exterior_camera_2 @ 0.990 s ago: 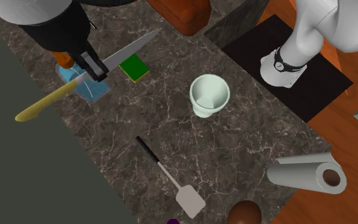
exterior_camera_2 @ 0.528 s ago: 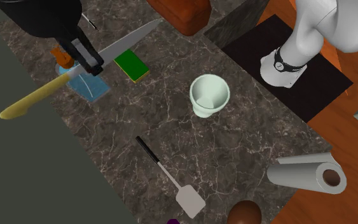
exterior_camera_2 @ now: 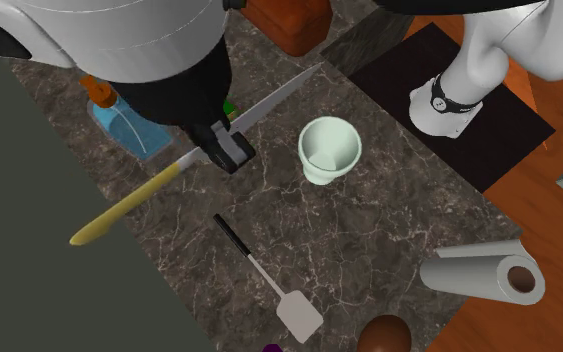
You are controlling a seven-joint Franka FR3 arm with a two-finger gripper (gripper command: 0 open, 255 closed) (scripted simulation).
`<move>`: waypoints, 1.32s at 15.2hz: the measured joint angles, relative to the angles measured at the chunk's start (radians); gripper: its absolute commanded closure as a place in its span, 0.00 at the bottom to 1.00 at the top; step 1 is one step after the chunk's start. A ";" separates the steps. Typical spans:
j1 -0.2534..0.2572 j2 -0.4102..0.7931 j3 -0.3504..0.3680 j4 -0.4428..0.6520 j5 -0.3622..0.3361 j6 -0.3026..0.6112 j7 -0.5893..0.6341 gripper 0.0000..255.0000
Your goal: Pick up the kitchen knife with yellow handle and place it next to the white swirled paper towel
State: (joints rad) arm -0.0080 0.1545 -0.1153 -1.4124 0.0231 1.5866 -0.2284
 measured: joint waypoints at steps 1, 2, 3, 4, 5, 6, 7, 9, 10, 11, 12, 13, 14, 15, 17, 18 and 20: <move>0.010 -0.024 0.006 -0.032 -0.004 0.008 0.016 1.00; 0.024 -0.041 0.016 -0.056 -0.007 0.016 0.039 1.00; 0.037 -0.050 0.026 -0.061 -0.010 0.012 0.062 1.00; 0.050 -0.067 0.036 -0.078 -0.013 0.012 0.084 1.00; 0.064 -0.097 0.047 -0.121 -0.016 0.026 0.109 1.00; 0.074 -0.114 0.056 -0.146 -0.018 0.034 0.128 1.00; 0.085 -0.126 0.066 -0.167 -0.020 0.042 0.149 1.00; 0.109 -0.147 0.089 -0.189 -0.022 0.043 0.197 1.00; 0.122 -0.143 0.102 -0.179 -0.023 0.038 0.222 1.00; 0.134 -0.160 0.113 -0.200 -0.023 0.042 0.246 1.00; 0.146 -0.171 0.125 -0.213 -0.024 0.044 0.270 1.00; 0.159 -0.177 0.138 -0.221 -0.024 0.046 0.295 1.00; 0.170 -0.190 0.150 -0.239 -0.024 0.050 0.318 1.00; 0.178 -0.195 0.159 -0.248 -0.023 0.054 0.335 1.00; 0.184 -0.207 0.166 -0.276 -0.023 0.070 0.349 1.00; 0.186 -0.210 0.168 -0.291 -0.023 0.082 0.353 1.00; 0.187 -0.214 0.169 -0.324 -0.023 0.111 0.355 1.00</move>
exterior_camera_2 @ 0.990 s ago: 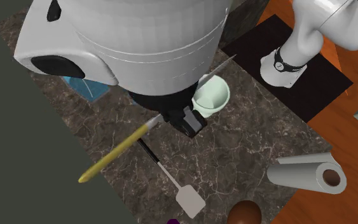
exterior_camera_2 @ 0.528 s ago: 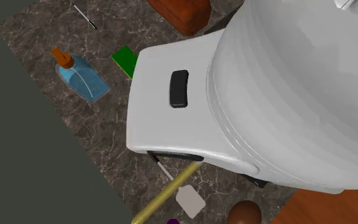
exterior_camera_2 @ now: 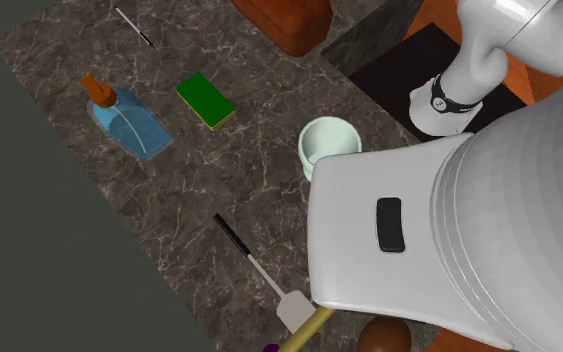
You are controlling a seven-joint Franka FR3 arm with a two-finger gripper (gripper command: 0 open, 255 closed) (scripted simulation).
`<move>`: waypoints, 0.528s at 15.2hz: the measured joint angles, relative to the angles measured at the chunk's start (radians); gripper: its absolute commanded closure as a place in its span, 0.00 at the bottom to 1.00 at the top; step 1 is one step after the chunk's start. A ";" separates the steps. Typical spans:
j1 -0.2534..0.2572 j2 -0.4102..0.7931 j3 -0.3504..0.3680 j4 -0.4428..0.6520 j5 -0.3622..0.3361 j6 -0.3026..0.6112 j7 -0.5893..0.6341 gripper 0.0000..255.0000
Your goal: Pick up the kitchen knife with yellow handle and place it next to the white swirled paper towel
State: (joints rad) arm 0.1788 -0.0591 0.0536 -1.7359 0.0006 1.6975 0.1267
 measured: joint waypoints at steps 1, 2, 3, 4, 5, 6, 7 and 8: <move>0.001 -0.002 0.001 -0.014 0.000 0.012 0.002 1.00; 0.001 -0.004 0.001 -0.032 0.000 0.028 0.002 1.00; 0.001 -0.005 0.001 -0.045 0.000 0.039 0.002 1.00; 0.001 -0.005 0.001 -0.059 0.000 0.054 0.002 1.00; 0.001 -0.004 0.001 -0.072 0.000 0.068 0.002 1.00; 0.001 -0.005 0.001 -0.087 0.000 0.081 0.001 1.00; 0.001 -0.005 0.001 -0.099 0.000 0.093 0.002 1.00; 0.000 -0.005 0.000 -0.113 0.000 0.108 0.000 1.00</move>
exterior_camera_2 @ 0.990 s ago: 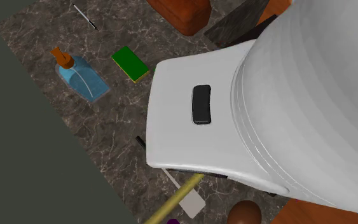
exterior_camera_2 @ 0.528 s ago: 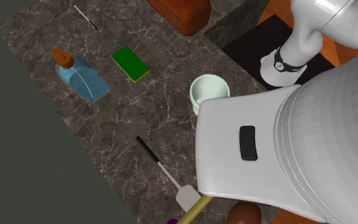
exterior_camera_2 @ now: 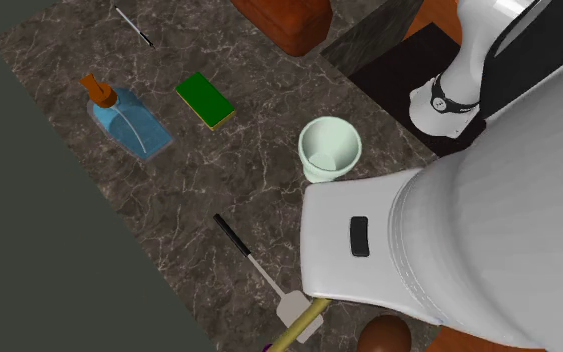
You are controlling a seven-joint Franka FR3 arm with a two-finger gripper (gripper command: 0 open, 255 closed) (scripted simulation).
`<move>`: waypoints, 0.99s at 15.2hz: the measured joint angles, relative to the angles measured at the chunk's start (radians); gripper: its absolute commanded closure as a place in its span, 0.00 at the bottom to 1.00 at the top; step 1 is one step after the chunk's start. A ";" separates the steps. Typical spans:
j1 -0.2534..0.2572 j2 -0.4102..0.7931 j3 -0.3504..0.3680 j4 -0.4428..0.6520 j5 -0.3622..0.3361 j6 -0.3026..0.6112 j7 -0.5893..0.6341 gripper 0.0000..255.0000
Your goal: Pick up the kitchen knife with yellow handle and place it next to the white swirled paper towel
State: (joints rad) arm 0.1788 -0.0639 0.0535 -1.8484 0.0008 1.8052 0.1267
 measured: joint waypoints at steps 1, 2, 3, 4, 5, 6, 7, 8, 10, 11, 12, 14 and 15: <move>0.000 -0.002 0.000 -0.016 0.000 0.014 0.000 1.00; 0.000 -0.003 0.000 -0.028 0.000 0.025 -0.001 1.00; 0.000 -0.002 0.000 -0.041 0.000 0.039 0.000 1.00; 0.000 0.000 0.000 -0.052 0.000 0.052 0.000 1.00; -0.001 0.002 -0.001 -0.064 0.000 0.066 -0.002 1.00; -0.001 0.003 -0.001 -0.077 0.000 0.079 -0.002 1.00; -0.001 0.005 -0.001 -0.087 0.000 0.092 -0.001 1.00; -0.001 0.005 -0.001 -0.102 0.000 0.107 -0.001 1.00; -0.001 0.009 -0.001 -0.122 0.000 0.131 -0.002 1.00; 0.000 0.008 0.000 -0.134 0.000 0.142 0.000 1.00; 0.000 0.013 0.000 -0.144 -0.001 0.158 0.000 1.00; 0.000 0.019 0.000 -0.165 -0.001 0.184 0.000 1.00; 0.001 0.022 0.001 -0.177 -0.001 0.199 0.002 1.00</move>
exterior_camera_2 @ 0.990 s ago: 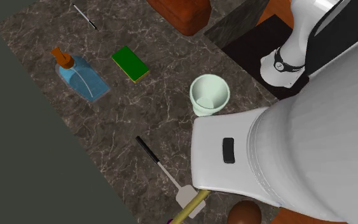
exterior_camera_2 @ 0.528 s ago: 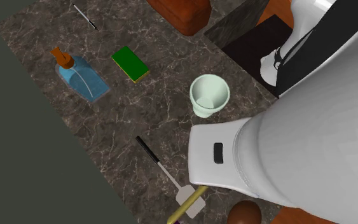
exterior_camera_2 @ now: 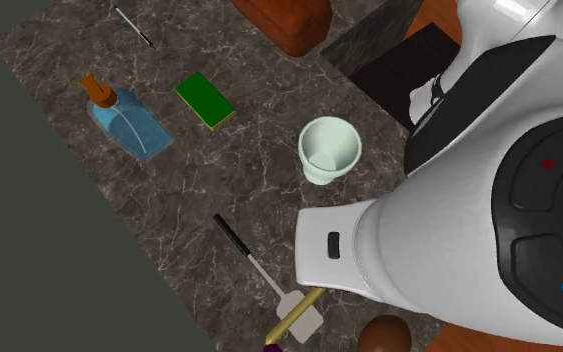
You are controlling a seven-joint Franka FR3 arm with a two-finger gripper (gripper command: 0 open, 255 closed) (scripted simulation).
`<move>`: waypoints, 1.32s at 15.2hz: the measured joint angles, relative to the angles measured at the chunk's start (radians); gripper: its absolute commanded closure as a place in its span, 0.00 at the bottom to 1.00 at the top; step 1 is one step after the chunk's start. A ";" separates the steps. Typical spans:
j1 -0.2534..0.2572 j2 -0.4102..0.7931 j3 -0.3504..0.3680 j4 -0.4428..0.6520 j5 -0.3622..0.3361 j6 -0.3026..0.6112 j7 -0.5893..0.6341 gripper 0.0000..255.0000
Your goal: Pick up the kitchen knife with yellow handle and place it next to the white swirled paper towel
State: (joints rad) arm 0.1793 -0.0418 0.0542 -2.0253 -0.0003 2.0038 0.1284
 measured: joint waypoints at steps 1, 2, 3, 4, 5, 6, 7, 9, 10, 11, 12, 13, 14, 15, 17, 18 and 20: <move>0.000 0.003 0.000 -0.008 0.000 0.011 0.000 1.00; 0.001 0.007 0.001 -0.019 0.000 0.026 0.002 1.00; 0.001 0.011 0.001 -0.030 -0.001 0.042 0.002 1.00; 0.001 0.015 0.001 -0.040 -0.001 0.054 0.003 1.00; 0.001 0.016 0.001 -0.049 -0.001 0.065 0.002 1.00; 0.000 0.023 0.000 -0.057 -0.002 0.080 0.002 1.00; -0.001 0.030 -0.001 -0.063 -0.002 0.093 0.000 1.00; -0.001 0.037 -0.001 -0.079 -0.002 0.117 0.000 1.00; 0.000 0.043 0.000 -0.088 -0.003 0.131 0.002 1.00; 0.000 0.051 0.000 -0.093 -0.004 0.144 0.003 1.00; 0.000 0.053 0.000 -0.104 -0.004 0.157 0.002 1.00; 0.001 0.058 0.001 -0.114 -0.004 0.172 0.004 1.00; 0.001 0.065 0.001 -0.120 -0.004 0.185 0.004 1.00; -0.001 0.074 0.000 -0.125 -0.005 0.199 0.002 1.00; 0.000 0.086 0.000 -0.137 -0.006 0.223 0.003 1.00; 0.000 0.093 0.000 -0.142 -0.007 0.234 0.005 1.00; 0.000 0.108 0.000 -0.148 -0.008 0.256 0.005 1.00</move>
State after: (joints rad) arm 0.1796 0.0666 0.0543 -2.1734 -0.0081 2.2601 0.1337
